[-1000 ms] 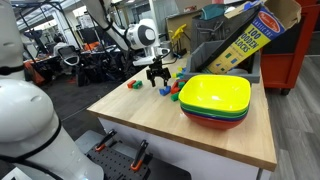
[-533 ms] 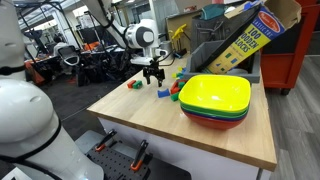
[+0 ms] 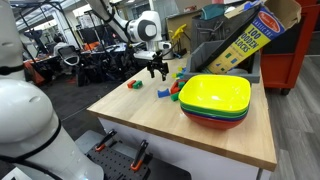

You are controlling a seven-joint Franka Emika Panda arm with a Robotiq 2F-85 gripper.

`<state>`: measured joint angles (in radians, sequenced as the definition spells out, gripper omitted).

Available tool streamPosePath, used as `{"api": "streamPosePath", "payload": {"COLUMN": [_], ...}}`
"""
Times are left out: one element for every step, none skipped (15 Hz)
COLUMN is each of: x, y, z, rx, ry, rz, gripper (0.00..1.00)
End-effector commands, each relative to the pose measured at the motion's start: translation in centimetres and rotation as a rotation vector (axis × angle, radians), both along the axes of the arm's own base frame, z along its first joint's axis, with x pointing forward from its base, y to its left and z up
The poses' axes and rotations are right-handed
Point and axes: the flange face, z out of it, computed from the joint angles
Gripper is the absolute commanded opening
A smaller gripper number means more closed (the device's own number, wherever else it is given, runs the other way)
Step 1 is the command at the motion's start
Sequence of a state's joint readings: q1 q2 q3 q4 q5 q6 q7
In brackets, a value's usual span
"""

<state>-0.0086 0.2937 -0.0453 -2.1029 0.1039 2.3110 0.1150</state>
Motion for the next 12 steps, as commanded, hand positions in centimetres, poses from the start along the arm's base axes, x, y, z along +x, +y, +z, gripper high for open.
{"api": "streamPosePath", "payload": {"x": [-1.1,-1.3,-1.5,-1.7,-1.9,-2.2,-2.4,-2.5,-2.6,-2.6,-2.7,-2.6], "y": [-1.4,-1.4,-1.5,-1.4,-1.3,-1.3,-1.4,-1.6,-1.8,-2.2,-2.5,-2.8], "z": [0.8,0.7,0.8,0.7,0.7,0.8,0.8,0.7,0.7,0.5,0.3,0.1], "rx": [-0.053,-0.071,-0.083,-0.1,-0.109,-0.129,-0.144,-0.159,-0.169,-0.181,-0.184,-0.188], "ry": [0.009,0.022,0.03,0.044,0.055,0.065,0.077,0.09,0.103,0.112,0.123,0.129], "rz": [-0.113,-0.171,-0.216,-0.26,-0.297,-0.335,-0.372,-0.407,-0.433,-0.457,-0.478,-0.495], "gripper": [1.0,1.0,1.0,1.0,1.0,1.0,1.0,1.0,1.0,1.0,1.0,1.0]}}
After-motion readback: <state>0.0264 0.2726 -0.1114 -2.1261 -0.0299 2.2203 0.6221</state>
